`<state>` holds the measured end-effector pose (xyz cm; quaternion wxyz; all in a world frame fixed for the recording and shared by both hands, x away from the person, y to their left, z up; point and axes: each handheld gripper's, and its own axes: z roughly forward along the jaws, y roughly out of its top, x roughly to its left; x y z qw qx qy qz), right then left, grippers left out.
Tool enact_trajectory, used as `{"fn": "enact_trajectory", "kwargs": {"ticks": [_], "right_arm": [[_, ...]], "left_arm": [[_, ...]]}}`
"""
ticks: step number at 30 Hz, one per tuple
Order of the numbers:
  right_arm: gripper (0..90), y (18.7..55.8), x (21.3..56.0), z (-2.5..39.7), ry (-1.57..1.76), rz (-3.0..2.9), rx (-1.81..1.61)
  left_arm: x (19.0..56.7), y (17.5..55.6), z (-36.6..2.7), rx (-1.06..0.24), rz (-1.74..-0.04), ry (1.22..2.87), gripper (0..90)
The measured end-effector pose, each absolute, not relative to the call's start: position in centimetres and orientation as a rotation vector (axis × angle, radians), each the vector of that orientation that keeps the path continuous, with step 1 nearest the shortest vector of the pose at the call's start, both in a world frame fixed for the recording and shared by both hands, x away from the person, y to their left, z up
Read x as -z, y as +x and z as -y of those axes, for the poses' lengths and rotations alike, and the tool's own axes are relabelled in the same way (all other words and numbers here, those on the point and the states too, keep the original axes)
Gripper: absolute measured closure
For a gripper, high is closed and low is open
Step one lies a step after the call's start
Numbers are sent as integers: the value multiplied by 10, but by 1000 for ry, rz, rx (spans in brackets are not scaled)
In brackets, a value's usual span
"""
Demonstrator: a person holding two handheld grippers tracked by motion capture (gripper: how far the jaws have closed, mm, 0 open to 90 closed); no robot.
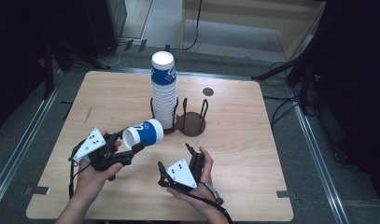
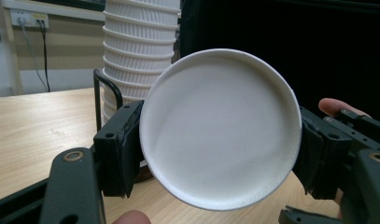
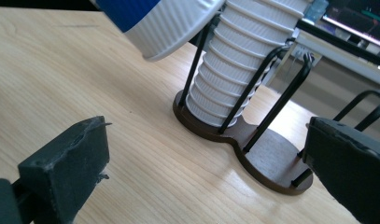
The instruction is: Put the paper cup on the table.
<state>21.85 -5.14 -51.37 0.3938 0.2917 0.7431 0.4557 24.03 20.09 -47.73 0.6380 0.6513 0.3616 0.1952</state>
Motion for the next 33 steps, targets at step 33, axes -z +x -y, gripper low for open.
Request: {"fn": "enact_trajectory", "kwargs": {"ticks": [33], "right_arm": [[99, 223, 487, 61, 1250, -1754, -1369]], "left_arm": [[484, 246, -191, -487, -768, 1430, 283]]}}
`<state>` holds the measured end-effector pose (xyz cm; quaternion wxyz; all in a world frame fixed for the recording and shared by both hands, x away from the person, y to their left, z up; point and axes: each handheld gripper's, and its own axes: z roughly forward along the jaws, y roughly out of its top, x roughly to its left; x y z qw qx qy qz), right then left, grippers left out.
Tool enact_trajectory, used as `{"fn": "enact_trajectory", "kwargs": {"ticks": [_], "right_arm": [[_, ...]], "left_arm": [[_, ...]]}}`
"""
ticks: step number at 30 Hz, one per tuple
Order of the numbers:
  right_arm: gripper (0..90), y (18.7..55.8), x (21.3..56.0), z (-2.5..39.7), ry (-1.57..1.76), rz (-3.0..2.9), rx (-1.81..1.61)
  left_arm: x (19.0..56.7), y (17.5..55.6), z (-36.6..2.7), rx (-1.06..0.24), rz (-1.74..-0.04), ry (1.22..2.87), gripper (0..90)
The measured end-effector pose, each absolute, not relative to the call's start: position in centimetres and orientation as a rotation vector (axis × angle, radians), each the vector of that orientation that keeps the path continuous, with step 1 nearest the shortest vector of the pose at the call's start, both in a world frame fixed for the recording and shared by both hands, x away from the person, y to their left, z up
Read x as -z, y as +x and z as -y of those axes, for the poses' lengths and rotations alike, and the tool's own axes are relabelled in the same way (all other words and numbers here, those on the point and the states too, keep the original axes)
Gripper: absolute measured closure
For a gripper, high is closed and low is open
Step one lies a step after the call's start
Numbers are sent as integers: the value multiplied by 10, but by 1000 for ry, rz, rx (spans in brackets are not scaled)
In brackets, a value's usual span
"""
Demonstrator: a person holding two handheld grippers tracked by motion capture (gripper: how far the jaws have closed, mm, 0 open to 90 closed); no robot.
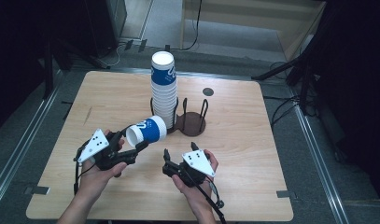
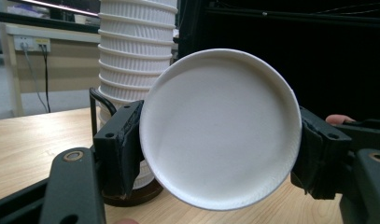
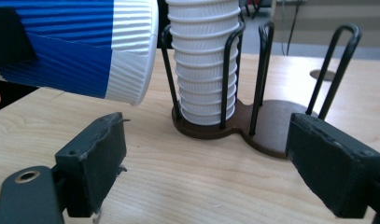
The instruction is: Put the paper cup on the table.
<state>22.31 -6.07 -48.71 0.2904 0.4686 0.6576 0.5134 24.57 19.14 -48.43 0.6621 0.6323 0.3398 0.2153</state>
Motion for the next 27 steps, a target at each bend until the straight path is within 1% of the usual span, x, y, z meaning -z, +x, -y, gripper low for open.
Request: {"fn": "enact_trajectory", "kwargs": {"ticks": [3, 6, 17, 27], "right_arm": [[28, 223, 487, 60, 1305, -1761, -1408], [16, 224, 485, 62, 1356, -1749, -1456], [17, 227, 472, 68, 1582, -1637, -1612], [19, 226, 468, 66, 1786, -1547, -1748]], "left_arm": [[485, 247, -189, -486, -765, 1431, 284], [485, 248, -188, -484, -760, 1434, 284], [486, 248, -182, -475, -748, 1428, 284], [487, 247, -177, -468, -735, 1433, 284]]}}
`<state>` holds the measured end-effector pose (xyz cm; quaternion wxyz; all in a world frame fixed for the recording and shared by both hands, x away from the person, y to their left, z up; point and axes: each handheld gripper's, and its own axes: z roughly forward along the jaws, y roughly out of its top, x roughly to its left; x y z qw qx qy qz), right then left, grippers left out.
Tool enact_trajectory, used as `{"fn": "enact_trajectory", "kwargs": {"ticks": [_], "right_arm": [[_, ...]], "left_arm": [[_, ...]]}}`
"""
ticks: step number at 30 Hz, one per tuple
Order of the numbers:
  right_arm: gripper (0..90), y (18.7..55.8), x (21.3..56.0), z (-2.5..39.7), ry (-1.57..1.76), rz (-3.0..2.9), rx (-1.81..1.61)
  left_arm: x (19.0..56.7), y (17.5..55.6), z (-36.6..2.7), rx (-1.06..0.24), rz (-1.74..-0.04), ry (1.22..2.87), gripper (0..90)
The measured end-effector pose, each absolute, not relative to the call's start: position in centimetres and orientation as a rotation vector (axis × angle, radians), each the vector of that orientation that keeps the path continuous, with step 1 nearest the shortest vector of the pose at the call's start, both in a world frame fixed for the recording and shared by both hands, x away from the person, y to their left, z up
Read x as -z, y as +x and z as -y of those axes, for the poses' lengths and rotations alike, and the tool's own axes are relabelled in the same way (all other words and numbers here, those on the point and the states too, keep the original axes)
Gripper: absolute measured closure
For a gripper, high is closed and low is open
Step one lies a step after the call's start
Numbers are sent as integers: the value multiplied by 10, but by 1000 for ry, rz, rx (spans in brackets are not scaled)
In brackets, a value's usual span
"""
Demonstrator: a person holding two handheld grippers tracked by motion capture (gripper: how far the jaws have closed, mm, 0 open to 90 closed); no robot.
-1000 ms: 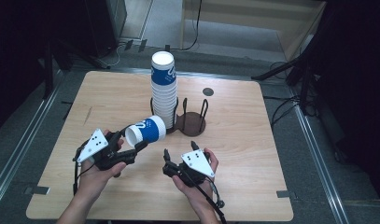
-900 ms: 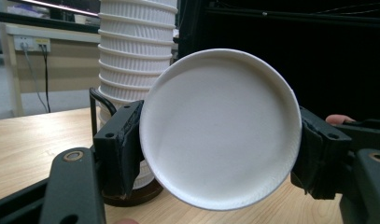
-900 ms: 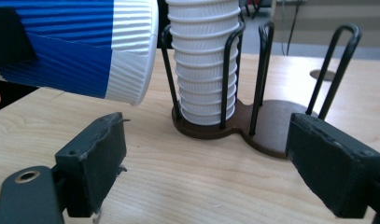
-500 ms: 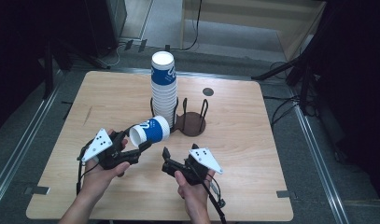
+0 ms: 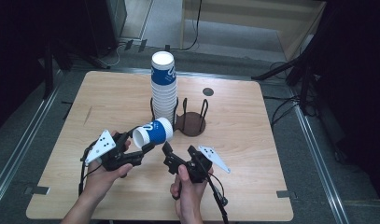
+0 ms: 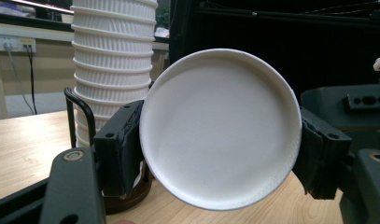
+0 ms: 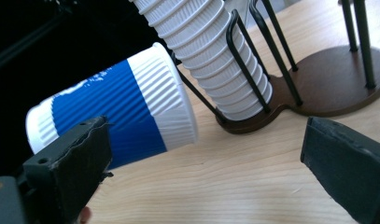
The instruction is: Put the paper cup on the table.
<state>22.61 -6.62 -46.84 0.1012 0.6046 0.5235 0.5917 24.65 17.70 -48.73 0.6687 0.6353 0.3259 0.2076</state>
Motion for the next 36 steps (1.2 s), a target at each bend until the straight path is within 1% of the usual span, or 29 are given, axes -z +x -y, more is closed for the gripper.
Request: {"fn": "enact_trajectory", "kwargs": {"ticks": [26, 36], "right_arm": [[23, 232, 464, 59, 2191, -1316, -1988], [23, 236, 468, 55, 2375, -1209, -2058]], "left_arm": [[489, 244, -171, -482, -713, 1438, 284], [490, 243, -166, -483, -697, 1449, 284]]}}
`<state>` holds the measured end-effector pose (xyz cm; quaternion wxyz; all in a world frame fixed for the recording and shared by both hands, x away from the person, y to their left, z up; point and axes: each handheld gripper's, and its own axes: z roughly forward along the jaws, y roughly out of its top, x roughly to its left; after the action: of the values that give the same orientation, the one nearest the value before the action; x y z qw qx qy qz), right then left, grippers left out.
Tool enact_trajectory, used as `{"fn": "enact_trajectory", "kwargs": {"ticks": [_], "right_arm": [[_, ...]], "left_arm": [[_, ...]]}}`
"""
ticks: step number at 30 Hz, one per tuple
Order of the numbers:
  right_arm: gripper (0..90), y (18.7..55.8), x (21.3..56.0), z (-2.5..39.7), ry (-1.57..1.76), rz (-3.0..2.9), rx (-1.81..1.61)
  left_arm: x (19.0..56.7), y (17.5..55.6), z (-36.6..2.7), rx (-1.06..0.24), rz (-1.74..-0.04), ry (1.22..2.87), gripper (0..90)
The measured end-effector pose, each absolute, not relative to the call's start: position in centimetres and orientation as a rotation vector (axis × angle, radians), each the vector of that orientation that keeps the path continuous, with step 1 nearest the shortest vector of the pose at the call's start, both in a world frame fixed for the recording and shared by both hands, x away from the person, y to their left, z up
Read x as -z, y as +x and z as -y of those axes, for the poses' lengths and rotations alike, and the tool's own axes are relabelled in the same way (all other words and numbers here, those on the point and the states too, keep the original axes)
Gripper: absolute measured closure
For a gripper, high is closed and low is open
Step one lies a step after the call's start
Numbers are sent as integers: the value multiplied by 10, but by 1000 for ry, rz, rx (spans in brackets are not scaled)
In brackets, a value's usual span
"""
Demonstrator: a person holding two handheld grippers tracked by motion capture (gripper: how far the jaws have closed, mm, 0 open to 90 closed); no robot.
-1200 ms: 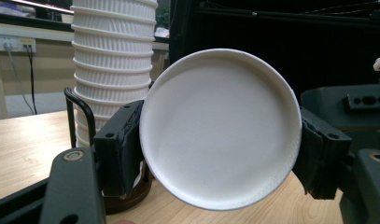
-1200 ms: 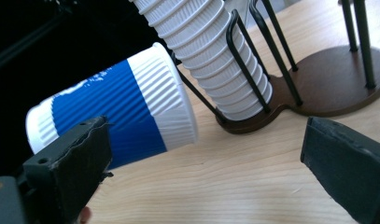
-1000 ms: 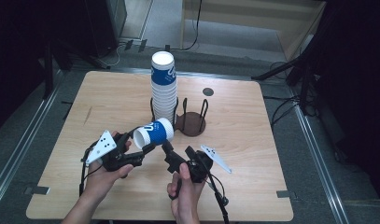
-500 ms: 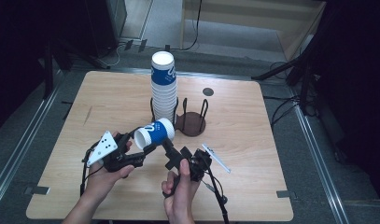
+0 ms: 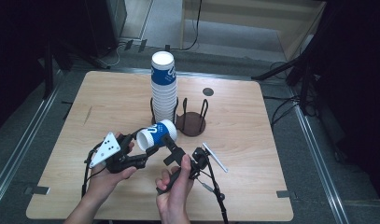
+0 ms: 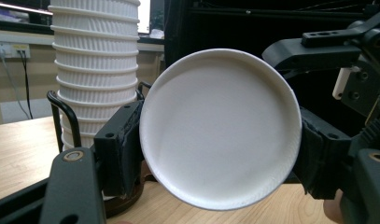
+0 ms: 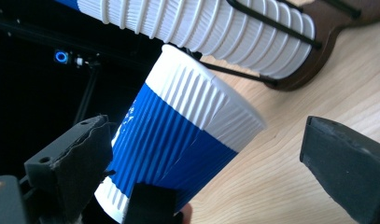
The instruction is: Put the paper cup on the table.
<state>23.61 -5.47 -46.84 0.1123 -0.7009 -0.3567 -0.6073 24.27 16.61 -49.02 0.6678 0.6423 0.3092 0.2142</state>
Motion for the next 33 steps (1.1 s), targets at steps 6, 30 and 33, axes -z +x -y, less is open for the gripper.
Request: {"fn": "enact_trajectory", "kwargs": {"ticks": [6, 30, 33], "right_arm": [[25, 239, 470, 52, -2041, 946, 1732], [35, 261, 483, 52, -1998, 670, 1613], [37, 263, 485, 52, -1988, 662, 1598]], "left_arm": [[490, 241, -163, -478, -688, 1450, 284], [492, 238, -154, -474, -647, 1481, 285], [492, 238, -154, -474, -646, 1482, 285]]}}
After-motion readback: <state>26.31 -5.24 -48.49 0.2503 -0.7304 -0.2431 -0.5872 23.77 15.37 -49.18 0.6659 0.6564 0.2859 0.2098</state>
